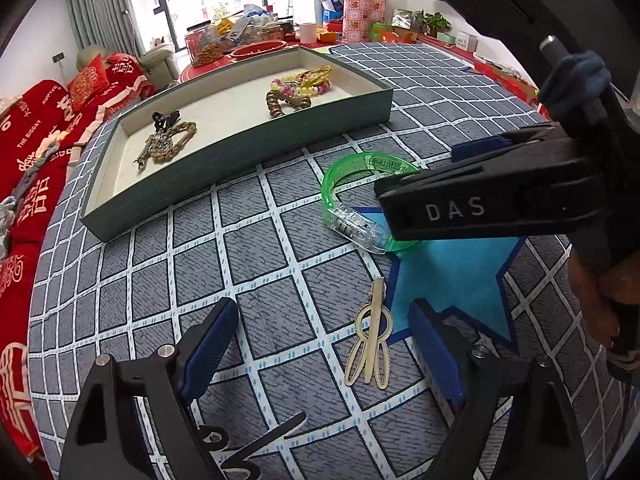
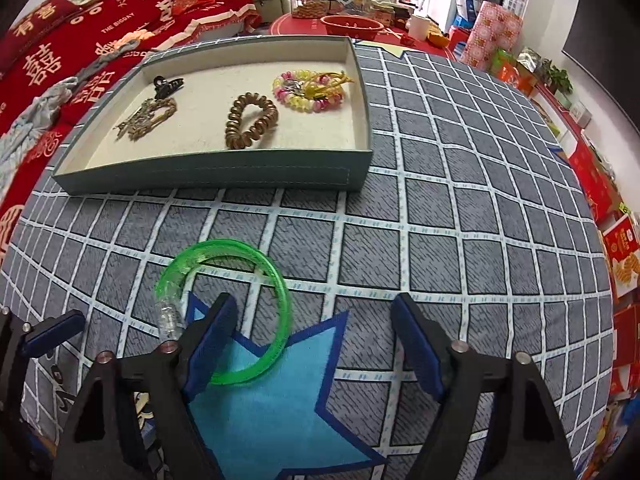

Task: Organize jewelry
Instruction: 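Grasp the beige hair clips with the left tool while the right tool grasps the green bangle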

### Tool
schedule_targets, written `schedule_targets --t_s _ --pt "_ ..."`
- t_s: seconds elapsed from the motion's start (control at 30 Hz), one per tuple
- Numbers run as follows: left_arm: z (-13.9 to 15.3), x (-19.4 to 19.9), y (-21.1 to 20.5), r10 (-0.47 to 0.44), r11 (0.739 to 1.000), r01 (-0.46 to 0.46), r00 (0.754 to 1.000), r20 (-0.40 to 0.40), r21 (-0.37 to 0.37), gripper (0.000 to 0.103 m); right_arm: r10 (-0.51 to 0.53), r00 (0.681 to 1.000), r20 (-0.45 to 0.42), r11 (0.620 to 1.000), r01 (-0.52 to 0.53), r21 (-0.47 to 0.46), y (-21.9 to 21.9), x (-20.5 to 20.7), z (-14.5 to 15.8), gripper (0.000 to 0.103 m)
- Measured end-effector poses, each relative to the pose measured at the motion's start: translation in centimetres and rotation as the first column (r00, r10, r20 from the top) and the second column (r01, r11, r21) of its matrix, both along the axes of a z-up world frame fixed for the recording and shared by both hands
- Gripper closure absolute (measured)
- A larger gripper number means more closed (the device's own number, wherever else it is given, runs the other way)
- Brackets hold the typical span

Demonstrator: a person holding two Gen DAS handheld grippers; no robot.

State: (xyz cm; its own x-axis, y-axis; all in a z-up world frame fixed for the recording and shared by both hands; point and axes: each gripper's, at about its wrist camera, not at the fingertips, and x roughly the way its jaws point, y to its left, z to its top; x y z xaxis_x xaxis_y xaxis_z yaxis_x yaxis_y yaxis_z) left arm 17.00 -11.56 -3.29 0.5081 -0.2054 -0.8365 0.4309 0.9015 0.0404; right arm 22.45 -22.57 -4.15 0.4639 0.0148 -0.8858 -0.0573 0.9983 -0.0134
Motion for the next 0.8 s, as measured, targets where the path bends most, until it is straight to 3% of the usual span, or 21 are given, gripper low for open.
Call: schedule_targets --t_s 0.13,0.23,0.43,0.5,0.57,0.8 --pt "0.0 0.0 -0.1 0.002 1.0 -0.002 1.0 -0.007 -0.003 0.005 0.022 1.0 0.004 1.0 -0.022 -0.001 0.5 -0.1 0.3 0.039" --pt "0.0 0.0 -0.2 -0.003 1.0 0.003 1.0 -0.021 -0.008 0.005 0.03 1.0 0.005 1.0 -0.03 0.001 0.8 -0.2 0.5 0.057" --pt "0.3 -0.6 -0.8 -0.069 0.997 0.068 0.997 -0.034 -0.041 0.036 0.031 0.999 0.011 0.999 -0.031 0.008 0.8 -0.3 0.6 0.094" --pt "0.4 -0.8 -1.0 -0.09 0.995 0.088 0.995 -0.031 -0.046 0.059 0.025 1.0 0.014 1.0 -0.025 0.013 0.6 -0.3 0.6 0.095" --pt "0.5 -1.0 -1.1 -0.101 0.994 0.099 0.994 -0.03 -0.051 0.071 0.013 1.0 0.018 1.0 -0.013 0.022 0.4 -0.5 0.6 0.095" --pt "0.8 -0.9 0.2 -0.06 0.993 0.055 0.997 -0.046 -0.103 0.071 -0.031 0.998 0.05 0.997 0.027 0.068 -1.0 -1.5 1.8 0.095"
